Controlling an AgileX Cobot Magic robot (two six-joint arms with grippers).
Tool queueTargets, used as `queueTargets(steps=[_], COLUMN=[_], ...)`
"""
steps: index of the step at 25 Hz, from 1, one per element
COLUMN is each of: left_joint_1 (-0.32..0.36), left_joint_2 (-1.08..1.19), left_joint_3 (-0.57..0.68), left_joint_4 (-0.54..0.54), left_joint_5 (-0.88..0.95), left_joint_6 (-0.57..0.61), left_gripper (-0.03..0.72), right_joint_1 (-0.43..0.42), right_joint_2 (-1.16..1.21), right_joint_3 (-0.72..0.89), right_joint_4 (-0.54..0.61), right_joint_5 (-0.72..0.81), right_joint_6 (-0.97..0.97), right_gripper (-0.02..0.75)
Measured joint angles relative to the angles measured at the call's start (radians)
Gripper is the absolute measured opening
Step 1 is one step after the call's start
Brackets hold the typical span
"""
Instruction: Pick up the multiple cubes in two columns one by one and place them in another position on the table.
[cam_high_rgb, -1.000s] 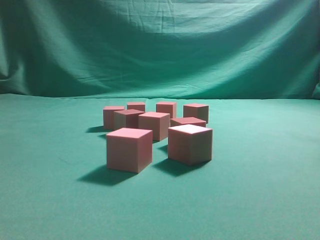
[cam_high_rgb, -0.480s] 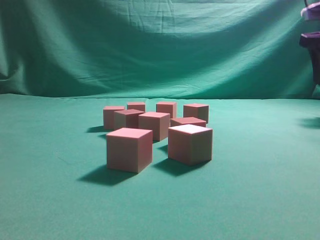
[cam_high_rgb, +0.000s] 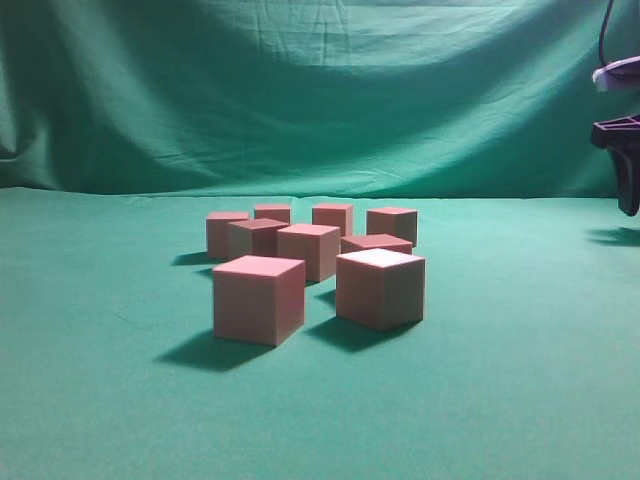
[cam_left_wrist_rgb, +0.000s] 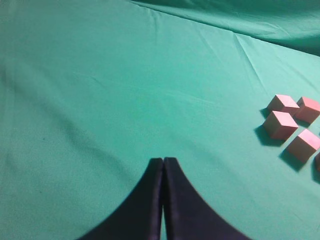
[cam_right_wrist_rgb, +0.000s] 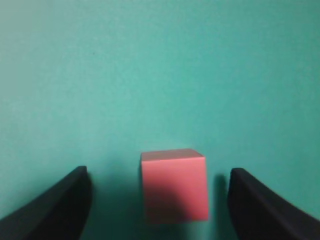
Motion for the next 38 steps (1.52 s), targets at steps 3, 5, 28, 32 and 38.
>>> queueTargets(steps=[3,5,28,32,38], left_joint_1=[0.0,0.0,0.0,0.0,0.0], left_joint_2=[0.0,0.0,0.0,0.0,0.0], left_joint_3=[0.0,0.0,0.0,0.0,0.0], left_joint_4=[0.0,0.0,0.0,0.0,0.0], left_joint_5=[0.0,0.0,0.0,0.0,0.0], left_joint_6=[0.0,0.0,0.0,0.0,0.0], left_gripper=[0.0,0.0,0.0,0.0,0.0], right_joint_1=[0.0,0.0,0.0,0.0,0.062], right_joint_2=[0.013,0.019,-0.115,-0.25,-0.418], right_joint_3=[0.0,0.0,-0.145,-0.179,-0.179], right_joint_4=[0.0,0.0,0.199,0.377,0.449], right_joint_5=[-0.012,-0.016,0.143,0.226,0.364], right_joint_6=[0.0,0.0,-0.009,-0.095,-0.17], right_gripper=[0.564,0.564,0.262,0.262,0.262])
